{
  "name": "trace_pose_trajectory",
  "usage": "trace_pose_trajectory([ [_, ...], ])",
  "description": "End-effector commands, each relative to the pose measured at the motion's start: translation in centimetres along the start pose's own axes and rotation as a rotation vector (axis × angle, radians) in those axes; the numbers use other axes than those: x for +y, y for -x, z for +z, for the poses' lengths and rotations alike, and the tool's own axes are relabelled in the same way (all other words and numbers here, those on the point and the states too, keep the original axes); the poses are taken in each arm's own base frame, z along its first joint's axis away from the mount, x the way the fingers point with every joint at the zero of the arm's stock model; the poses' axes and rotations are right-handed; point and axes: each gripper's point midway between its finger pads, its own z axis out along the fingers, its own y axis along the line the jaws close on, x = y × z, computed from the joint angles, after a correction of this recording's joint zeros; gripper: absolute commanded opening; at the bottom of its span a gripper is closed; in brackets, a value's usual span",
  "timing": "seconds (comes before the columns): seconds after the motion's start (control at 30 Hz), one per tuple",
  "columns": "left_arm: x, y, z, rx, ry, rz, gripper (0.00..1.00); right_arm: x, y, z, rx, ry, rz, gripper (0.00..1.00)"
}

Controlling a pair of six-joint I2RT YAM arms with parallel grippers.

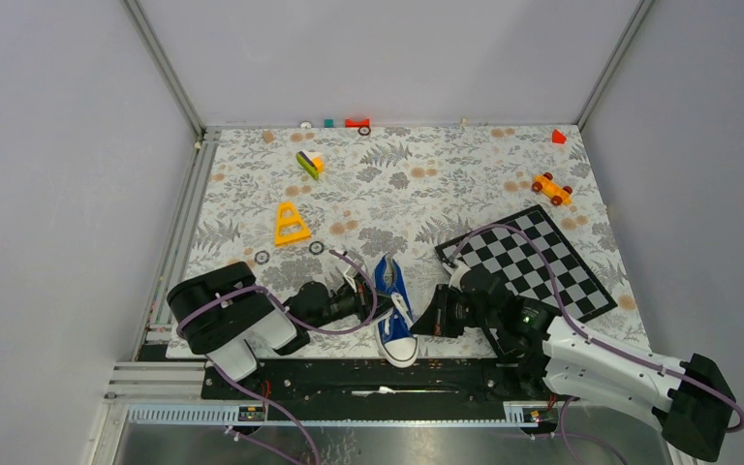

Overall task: Tie the shoes
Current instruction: Wrap the shoelace around the shoelace.

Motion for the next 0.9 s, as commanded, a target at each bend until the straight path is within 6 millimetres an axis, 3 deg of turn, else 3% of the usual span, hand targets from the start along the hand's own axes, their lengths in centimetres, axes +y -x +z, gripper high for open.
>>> trace_pose_trajectory([
  [0.0, -1.4, 2.6, 0.3, -0.098, -0.044, 0.024, 0.0, -0.3, -0.1, -0.3, -0.012, -0.012, -0.004, 0.0],
  [0.2, -1.4, 2.5, 0.5, -0.09, -0.049, 0.019, 0.0, -1.0, -0.1, 0.0, -0.039, -0.01, -0.013, 0.0],
  [0.87, -2.9, 1.6, 1.7, -0.041, -0.119, 0.003, 0.0, 4.6, 4.2, 0.5, -0.14, 0.077, -0.084, 0.0],
])
